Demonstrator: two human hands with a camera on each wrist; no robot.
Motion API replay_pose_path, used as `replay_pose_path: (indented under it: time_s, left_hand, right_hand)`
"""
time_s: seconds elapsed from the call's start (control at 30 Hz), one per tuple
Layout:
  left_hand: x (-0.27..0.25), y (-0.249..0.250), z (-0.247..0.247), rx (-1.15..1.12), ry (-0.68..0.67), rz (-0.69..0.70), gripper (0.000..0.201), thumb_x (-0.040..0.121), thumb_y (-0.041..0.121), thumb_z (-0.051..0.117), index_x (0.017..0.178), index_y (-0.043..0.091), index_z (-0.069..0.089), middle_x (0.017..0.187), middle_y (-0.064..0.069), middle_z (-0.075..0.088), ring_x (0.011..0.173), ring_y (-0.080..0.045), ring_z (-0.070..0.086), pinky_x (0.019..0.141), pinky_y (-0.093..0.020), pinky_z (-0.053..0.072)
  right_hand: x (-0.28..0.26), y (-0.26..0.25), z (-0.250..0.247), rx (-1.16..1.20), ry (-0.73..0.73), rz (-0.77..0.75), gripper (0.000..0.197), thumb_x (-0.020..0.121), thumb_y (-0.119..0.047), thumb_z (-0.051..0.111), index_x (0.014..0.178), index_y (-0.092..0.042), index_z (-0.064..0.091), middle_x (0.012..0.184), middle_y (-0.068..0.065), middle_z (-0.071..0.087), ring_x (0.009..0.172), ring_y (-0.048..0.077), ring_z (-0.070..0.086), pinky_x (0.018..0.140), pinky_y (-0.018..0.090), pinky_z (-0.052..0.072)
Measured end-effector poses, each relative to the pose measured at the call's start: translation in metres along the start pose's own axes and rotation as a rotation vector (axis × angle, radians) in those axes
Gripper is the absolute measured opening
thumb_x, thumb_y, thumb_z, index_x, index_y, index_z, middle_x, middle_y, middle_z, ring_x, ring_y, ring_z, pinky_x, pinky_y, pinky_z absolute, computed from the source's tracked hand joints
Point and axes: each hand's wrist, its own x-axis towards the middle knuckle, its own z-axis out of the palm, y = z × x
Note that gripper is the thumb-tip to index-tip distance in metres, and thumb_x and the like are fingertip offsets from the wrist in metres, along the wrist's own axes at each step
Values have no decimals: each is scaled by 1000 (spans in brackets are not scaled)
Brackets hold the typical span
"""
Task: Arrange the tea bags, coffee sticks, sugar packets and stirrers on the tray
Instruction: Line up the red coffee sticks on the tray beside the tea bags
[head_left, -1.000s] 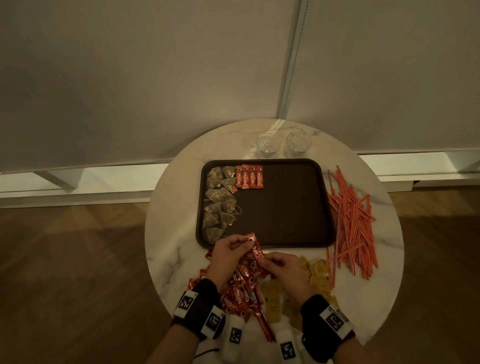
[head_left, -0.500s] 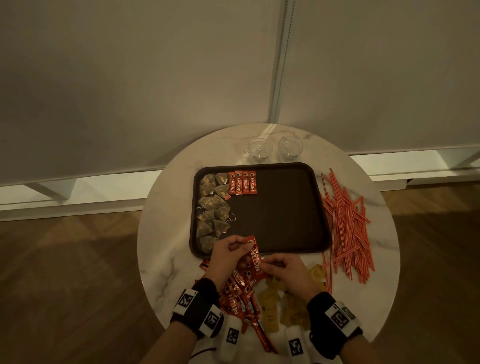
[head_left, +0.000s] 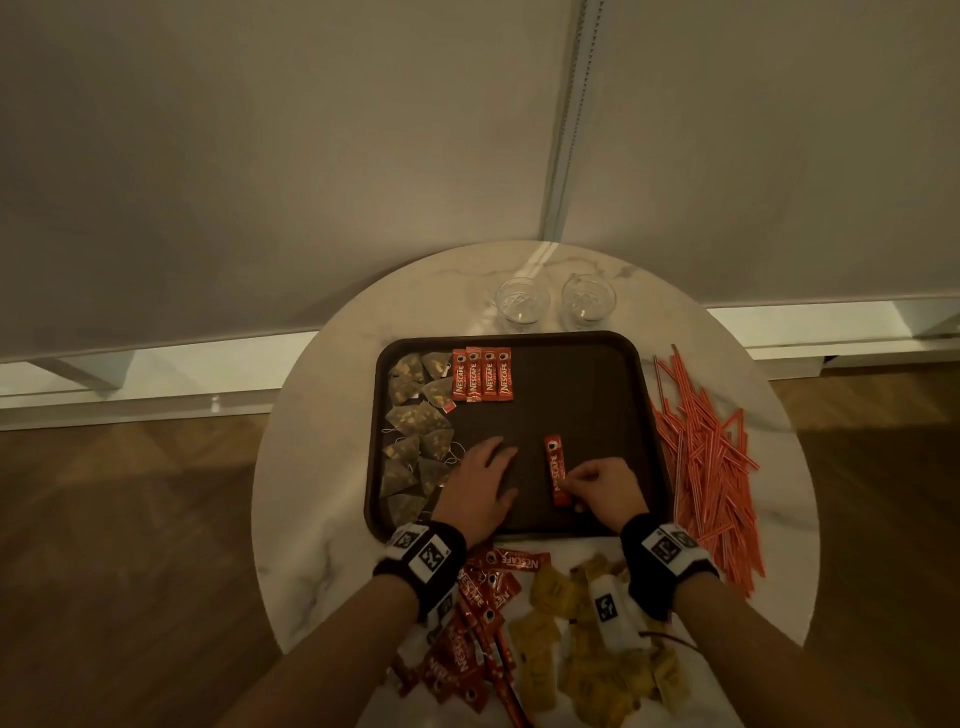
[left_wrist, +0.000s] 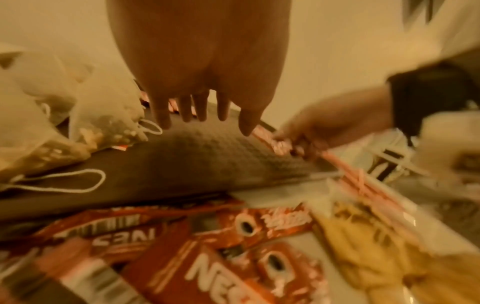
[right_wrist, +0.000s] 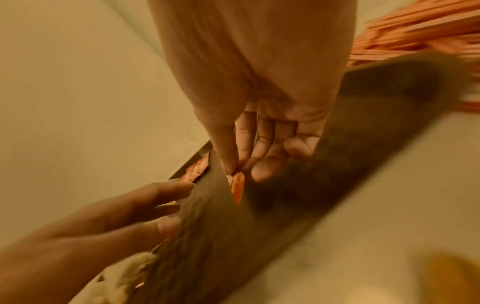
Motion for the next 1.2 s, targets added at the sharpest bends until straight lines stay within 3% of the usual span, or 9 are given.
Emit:
replay_pose_path:
  time_s: [0.1, 0.2, 0.37, 0.57, 1.2]
  left_hand:
    - [15, -3, 8, 156, -89, 16, 71, 99, 42, 50, 157, 28, 11, 165, -2, -3, 152, -25, -2, 123, -49, 14]
    - [18, -6, 21, 245, -128, 4, 74, 100, 47, 44, 157, 30, 0, 164, -1, -17, 151, -25, -15, 123, -51, 5]
    - [16, -10, 38, 267, -105, 3, 71, 102, 52, 30, 154, 31, -14, 159, 0, -33, 146, -23, -31, 122, -49, -8]
    - [18, -15, 48, 298, -87, -12, 68, 99, 57, 17, 149, 33, -23, 157, 2, -36, 144, -22, -35, 119, -45, -16]
    - [15, -18, 54, 251, -1, 13, 68, 101, 56, 21, 154, 34, -13, 160, 3, -30, 146, -19, -32, 118, -44, -15]
  right_hand:
    - [36, -18, -4, -55, 24, 22, 7, 89, -15, 70, 95, -12, 70, 91, 4, 69, 70, 13, 65, 55, 18, 49]
    - [66, -33, -3, -93, 69, 2, 7, 88, -13, 72, 92, -15, 67, 92, 7, 70, 76, 19, 68, 69, 29, 58]
    - [107, -57, 0, -179, 92, -36, 15, 86, -18, 75, 80, -26, 62, 92, 3, 70, 82, 16, 68, 83, 39, 59]
    - [134, -77, 3, -195, 88, -69, 10, 84, -23, 75, 82, -23, 66, 89, 0, 69, 85, 17, 68, 82, 42, 60]
    - [143, -97, 4, -264, 88, -58, 16, 87, -35, 72, 79, -25, 63, 78, -2, 70, 75, 15, 69, 80, 42, 60]
